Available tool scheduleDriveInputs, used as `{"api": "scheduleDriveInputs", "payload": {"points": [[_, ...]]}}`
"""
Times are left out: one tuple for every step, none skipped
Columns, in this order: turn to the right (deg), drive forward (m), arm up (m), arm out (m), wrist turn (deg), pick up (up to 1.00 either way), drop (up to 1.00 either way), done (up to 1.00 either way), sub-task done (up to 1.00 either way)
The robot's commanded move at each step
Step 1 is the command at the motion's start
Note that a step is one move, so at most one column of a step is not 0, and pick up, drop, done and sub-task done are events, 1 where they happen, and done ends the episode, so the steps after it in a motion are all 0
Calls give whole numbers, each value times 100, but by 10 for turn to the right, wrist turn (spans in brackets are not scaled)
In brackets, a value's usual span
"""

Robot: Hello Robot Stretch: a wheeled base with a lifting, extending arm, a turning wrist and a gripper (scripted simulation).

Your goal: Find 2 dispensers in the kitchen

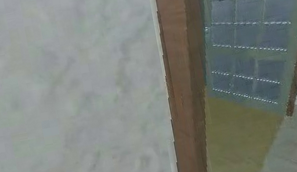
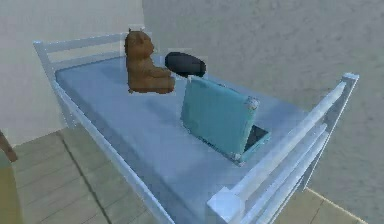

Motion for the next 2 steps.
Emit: {"api": "scheduleDriveInputs", "payload": {"points": [[450,0,0,0,0,0,0,0,0],[0,60,0,0,0,0,0,0,0]]}}
